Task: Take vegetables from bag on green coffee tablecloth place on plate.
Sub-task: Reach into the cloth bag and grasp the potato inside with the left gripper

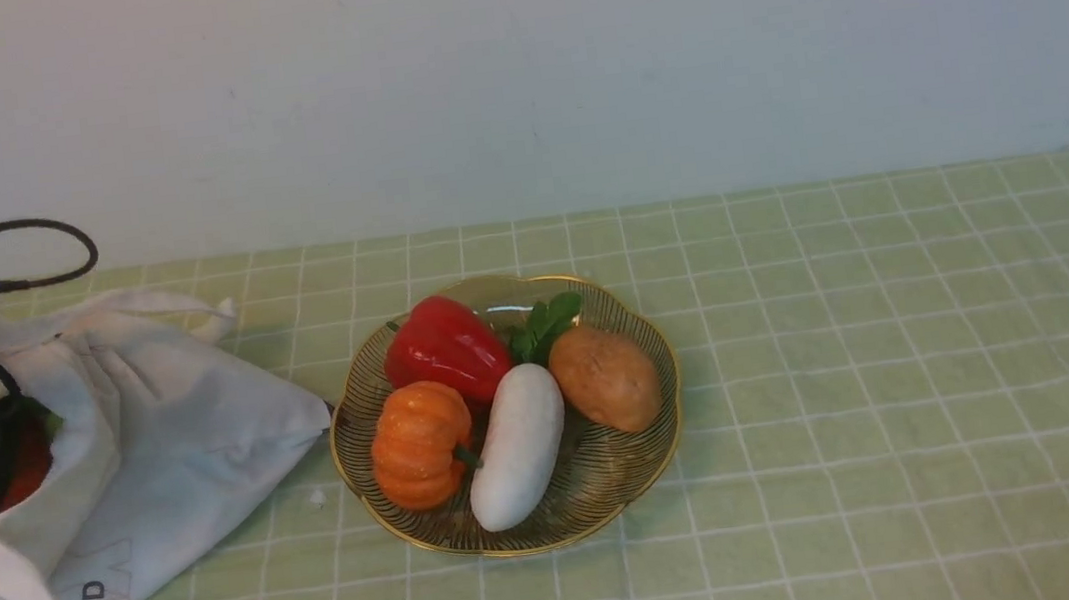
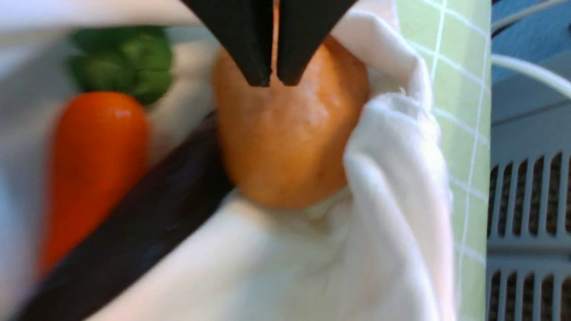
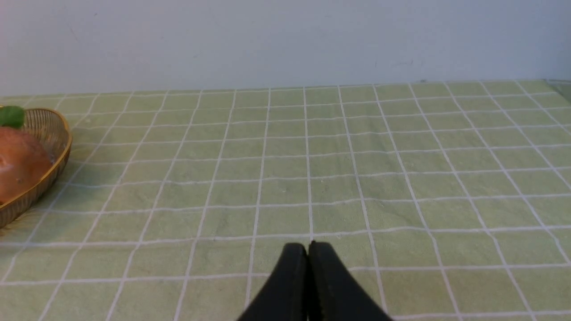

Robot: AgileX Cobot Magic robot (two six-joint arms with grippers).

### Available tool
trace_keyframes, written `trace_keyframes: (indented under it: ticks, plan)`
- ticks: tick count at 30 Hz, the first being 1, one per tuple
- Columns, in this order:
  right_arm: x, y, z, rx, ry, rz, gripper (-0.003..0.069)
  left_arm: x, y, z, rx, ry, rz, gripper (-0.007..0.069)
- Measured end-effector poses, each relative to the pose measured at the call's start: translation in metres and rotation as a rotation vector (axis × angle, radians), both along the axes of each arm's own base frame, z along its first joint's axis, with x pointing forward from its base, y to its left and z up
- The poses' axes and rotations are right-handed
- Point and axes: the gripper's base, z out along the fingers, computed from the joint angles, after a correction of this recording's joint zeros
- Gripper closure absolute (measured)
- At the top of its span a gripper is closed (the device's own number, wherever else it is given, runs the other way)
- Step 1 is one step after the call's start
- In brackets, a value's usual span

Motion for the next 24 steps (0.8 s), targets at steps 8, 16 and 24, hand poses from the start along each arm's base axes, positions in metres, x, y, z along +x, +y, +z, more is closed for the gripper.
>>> trace_keyframes:
  ticks: [8, 16, 24]
  plan:
    - [0.0, 0.0, 0.0, 0.0, 0.0, 0.0, 0.0673, 0.001, -0.023, 0.027, 0.004, -0.102, -0.078, 0.0629]
    - [0.0, 0.0, 0.0, 0.0, 0.0, 0.0, 0.0673, 0.005, -0.007, 0.012, 0.103, -0.031, -0.038, 0.0526]
    - [0.0, 0.0, 0.0, 0.0, 0.0, 0.0, 0.0673, 0.007, 0.01, -0.006, 0.087, -0.011, 0.066, 0.0203]
